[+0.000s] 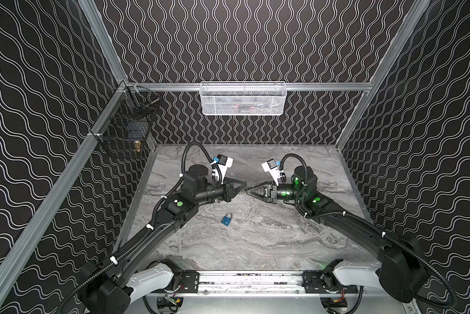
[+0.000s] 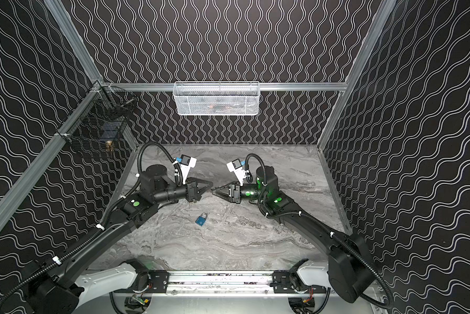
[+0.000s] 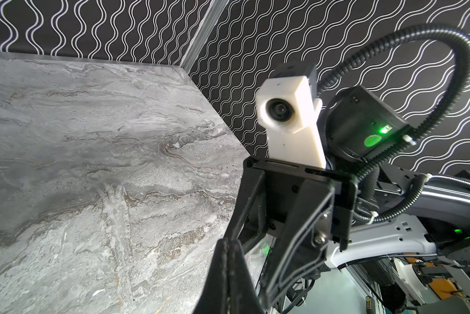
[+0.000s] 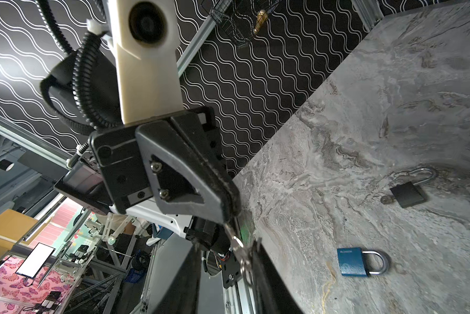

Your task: Unlock with the key

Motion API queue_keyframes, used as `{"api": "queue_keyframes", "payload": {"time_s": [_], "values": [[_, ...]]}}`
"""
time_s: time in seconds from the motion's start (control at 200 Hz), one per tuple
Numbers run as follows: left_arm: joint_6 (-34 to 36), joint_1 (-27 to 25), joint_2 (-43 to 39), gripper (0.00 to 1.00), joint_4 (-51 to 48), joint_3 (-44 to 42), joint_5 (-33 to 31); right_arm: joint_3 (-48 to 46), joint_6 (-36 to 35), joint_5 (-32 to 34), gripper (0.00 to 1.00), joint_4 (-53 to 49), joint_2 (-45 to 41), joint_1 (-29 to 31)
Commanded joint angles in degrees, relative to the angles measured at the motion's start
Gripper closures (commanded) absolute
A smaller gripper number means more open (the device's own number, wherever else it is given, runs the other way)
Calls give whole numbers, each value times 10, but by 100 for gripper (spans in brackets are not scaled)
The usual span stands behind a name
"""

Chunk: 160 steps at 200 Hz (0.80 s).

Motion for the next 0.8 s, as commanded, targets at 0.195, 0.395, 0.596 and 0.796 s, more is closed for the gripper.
{"api": "queue_keyframes", "payload": {"time_s": [0.195,0.395,0.596,0.796], "values": [[11,2,7,100,3,10,2,2,5,-36,73,42,6,1],[7,1,10,100,11,8,5,1,1,-38,78,39,6,1],[10,1,10,100,7,12,2,5,-8,-39,86,27,9,1],[14,1,12,100,-1,16,-7,4,-11,-39,95,20,3,1]]}}
